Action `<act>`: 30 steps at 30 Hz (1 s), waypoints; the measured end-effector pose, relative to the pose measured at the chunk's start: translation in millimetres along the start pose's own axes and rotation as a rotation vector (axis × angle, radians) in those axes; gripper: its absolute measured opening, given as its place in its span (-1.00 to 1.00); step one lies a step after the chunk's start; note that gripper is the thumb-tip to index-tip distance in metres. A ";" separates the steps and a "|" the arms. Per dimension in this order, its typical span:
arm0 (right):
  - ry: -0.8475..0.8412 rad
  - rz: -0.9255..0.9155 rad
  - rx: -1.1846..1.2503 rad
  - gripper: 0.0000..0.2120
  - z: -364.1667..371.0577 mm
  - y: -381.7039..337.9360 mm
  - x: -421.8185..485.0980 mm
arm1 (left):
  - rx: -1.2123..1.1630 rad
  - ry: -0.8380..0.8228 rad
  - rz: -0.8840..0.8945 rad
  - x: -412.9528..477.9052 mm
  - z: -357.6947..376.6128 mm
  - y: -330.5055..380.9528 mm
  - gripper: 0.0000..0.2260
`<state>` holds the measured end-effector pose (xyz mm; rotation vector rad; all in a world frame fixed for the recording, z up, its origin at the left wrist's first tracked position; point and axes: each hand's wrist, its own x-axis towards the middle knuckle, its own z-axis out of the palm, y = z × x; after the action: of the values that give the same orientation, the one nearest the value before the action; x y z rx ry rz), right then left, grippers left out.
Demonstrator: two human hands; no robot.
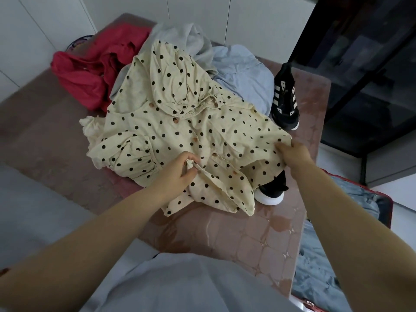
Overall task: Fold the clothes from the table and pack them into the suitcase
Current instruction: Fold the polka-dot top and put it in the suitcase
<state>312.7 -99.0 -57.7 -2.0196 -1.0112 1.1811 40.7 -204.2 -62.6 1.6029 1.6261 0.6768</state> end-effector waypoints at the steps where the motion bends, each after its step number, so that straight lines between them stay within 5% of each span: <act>1: 0.029 -0.015 0.021 -0.65 -0.7 -3.1 -1.3 | 0.016 0.002 -0.006 -0.9 -1.4 -3.2 -0.86; 6: 0.058 -0.156 0.054 -0.67 -14.0 -33.3 -6.1 | 0.080 -0.008 -0.051 -1.2 -25.8 -19.7 -0.80; 12: -0.020 -0.347 -0.269 -0.74 -15.1 -100.9 -26.3 | -0.006 -0.203 -0.067 3.8 -76.9 -36.5 -0.91; 15: -0.106 -0.425 -0.334 -0.92 9.2 -151.1 -47.2 | 0.018 -0.211 -0.071 9.0 -115.4 -57.7 -0.76; 17: -0.148 -0.445 -0.242 -0.97 36.5 -184.6 -54.2 | -0.004 -0.187 -0.085 10.2 -143.2 -68.6 -0.89; 21: -0.178 -0.479 -0.075 -0.71 107.1 -248.8 -59.5 | 0.013 -0.198 -0.178 15.3 -193.5 -103.3 -0.90; 25: -0.186 -0.491 0.065 -0.67 188.9 -292.3 -52.1 | 0.144 -0.348 -0.314 15.7 -224.3 -141.4 -0.84; 30: -0.113 -0.489 -0.189 -0.56 271.4 -280.2 -26.0 | 0.374 -0.545 -0.324 20.6 -232.0 -200.9 -0.78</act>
<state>-26.7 59.9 53.8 -1.7052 -1.6128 0.9675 -263.7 -169.8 -90.0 1.5400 1.5886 -0.2355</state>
